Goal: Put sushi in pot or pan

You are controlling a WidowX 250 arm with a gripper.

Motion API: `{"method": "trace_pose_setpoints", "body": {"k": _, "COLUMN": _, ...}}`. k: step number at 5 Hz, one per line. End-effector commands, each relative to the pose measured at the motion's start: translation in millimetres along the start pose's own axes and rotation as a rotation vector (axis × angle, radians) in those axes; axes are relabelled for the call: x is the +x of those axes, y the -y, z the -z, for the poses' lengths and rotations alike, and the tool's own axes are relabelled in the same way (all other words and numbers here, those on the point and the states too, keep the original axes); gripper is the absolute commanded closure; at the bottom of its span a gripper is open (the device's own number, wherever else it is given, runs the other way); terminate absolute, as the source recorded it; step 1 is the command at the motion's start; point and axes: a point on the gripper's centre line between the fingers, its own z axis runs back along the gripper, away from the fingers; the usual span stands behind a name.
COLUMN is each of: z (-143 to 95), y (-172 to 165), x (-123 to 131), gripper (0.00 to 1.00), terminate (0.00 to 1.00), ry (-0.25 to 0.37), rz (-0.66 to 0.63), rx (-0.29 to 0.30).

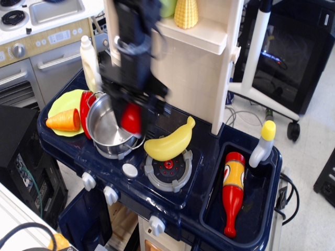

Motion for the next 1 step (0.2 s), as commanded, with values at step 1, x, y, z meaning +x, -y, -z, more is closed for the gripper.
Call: {"method": "trace_pose_setpoints", "body": {"k": 1, "z": -2.3, "y": -36.6, "x": 14.0, "gripper": 1.00, "terminate": 1.00, "ry": 0.055, "rz": 0.049, "rx": 0.024}}
